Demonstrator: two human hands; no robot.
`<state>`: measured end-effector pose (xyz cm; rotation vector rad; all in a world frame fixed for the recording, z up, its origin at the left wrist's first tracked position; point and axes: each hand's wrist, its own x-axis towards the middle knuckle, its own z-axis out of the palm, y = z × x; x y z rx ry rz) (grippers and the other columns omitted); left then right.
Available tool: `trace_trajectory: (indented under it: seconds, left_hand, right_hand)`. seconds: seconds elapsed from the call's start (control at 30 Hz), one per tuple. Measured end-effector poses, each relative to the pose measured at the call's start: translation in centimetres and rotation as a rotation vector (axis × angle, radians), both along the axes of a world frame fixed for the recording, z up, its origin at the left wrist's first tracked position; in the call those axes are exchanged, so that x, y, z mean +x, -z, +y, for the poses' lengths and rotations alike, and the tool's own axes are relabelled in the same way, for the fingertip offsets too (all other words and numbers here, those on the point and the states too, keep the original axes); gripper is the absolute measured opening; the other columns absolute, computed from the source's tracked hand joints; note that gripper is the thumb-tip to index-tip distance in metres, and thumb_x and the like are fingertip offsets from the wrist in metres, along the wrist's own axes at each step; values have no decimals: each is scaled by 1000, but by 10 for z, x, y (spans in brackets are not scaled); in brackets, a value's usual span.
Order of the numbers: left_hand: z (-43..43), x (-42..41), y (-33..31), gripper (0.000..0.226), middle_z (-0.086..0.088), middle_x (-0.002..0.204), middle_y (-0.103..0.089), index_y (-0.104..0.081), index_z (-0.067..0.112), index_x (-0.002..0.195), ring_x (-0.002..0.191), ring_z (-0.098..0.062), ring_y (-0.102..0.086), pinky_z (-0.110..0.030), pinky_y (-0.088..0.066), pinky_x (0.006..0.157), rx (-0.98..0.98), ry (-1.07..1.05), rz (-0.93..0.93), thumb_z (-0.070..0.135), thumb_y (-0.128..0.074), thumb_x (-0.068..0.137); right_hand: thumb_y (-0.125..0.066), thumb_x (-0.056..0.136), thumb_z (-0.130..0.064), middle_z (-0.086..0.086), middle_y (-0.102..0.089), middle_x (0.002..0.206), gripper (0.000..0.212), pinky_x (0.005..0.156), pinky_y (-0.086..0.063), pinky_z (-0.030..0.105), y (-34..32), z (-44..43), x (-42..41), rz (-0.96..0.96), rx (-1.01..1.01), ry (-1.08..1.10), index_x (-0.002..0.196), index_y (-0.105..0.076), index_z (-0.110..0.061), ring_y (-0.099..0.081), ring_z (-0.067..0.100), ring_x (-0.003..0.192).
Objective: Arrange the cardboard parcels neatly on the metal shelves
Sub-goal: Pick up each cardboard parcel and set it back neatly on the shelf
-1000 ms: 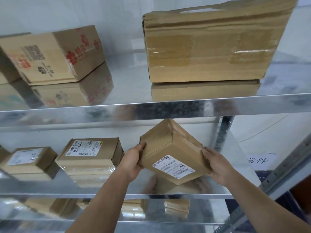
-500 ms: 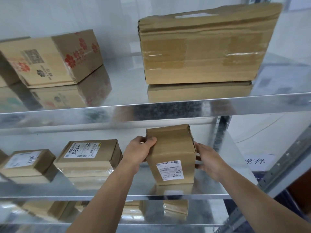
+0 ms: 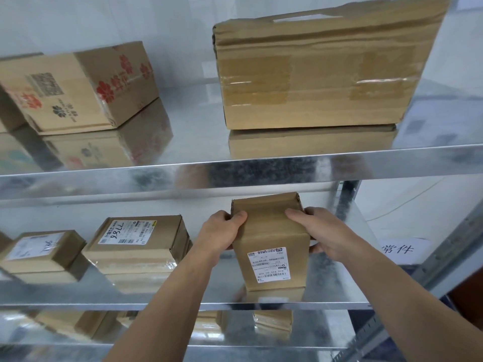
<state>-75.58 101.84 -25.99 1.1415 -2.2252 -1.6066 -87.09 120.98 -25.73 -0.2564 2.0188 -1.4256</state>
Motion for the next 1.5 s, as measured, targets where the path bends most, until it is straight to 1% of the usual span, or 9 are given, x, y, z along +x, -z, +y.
trace_trajectory:
  seconds: [0.2, 0.33, 0.77, 0.9, 1.0, 1.07, 1.2, 1.4, 1.5]
  left_hand:
    - [2, -4, 2, 37, -6, 101, -70, -62, 13, 98, 93, -25, -69, -47, -61, 86, -74, 9, -26, 49, -63, 94]
    - [1, -8, 1, 36, -6, 103, -69, -62, 13, 98, 94, -26, -68, -47, -61, 86, -92, 21, -31, 48, -63, 94]
    - [4, -10, -2, 35, -5, 104, -68, -60, 14, 101, 95, -24, -67, -42, -60, 84, -101, 35, -57, 48, -62, 95]
    - [-1, -3, 1, 39, -3, 103, -73, -66, 16, 102, 99, -21, -69, -44, -56, 93, 160, -6, 9, 54, -60, 96]
    - [-7, 3, 15, 46, -8, 107, -72, -67, 11, 107, 104, -24, -67, -42, -49, 93, 379, -144, 43, 54, -50, 101]
    - [-8, 10, 30, 45, -10, 113, -69, -66, 9, 112, 108, -26, -64, -43, -48, 95, 433, -208, 26, 50, -50, 103]
    - [-6, 22, 58, 43, -14, 119, -65, -64, 6, 118, 110, -29, -62, -46, -48, 100, 533, -231, 19, 45, -55, 102]
    - [7, 31, 67, 44, -17, 108, -73, -65, 6, 121, 104, -33, -66, -42, -56, 82, 748, -227, 41, 44, -54, 103]
    - [6, 34, 60, 40, -14, 102, -77, -67, 9, 122, 86, -29, -74, -35, -59, 70, 858, -188, 134, 41, -50, 105]
  right_hand:
    - [-68, 94, -43, 10, -76, 102, 34, 67, -56, 35, 1, -1, 1, 41, 9, 45, 105, -68, -12, -72, 26, 93]
    - [-68, 94, -44, 9, -76, 100, 33, 78, -63, 45, 4, -2, -3, 67, 38, 55, 104, -68, -12, -73, 27, 93]
    - [-67, 96, -42, 11, -76, 99, 32, 78, -63, 48, 3, -3, -3, 71, 53, 64, 103, -69, -11, -74, 28, 90]
    - [-63, 101, -37, 14, -76, 102, 30, 69, -61, 42, -3, 3, -2, -11, -24, 85, 109, -68, -9, -74, 31, 90]
    - [-61, 103, -32, 14, -75, 104, 24, 76, -60, 46, -6, 9, -2, -65, -86, 128, 110, -66, -10, -73, 32, 94]
    - [-60, 104, -29, 13, -75, 103, 21, 82, -59, 49, -6, 12, -2, -80, -113, 140, 109, -66, -10, -71, 31, 93]
    - [-56, 106, -26, 10, -76, 92, 18, 68, -57, 40, -5, 19, -4, -110, -172, 155, 106, -67, -11, -72, 25, 82]
    - [-53, 106, -23, 7, -77, 83, 18, 76, -56, 47, 13, 30, -7, -208, -310, 256, 105, -68, -13, -70, 26, 81]
    - [-47, 109, -28, 15, -77, 105, 27, 83, -57, 55, 36, 35, -6, -275, -340, 284, 118, -66, -11, -71, 33, 97]
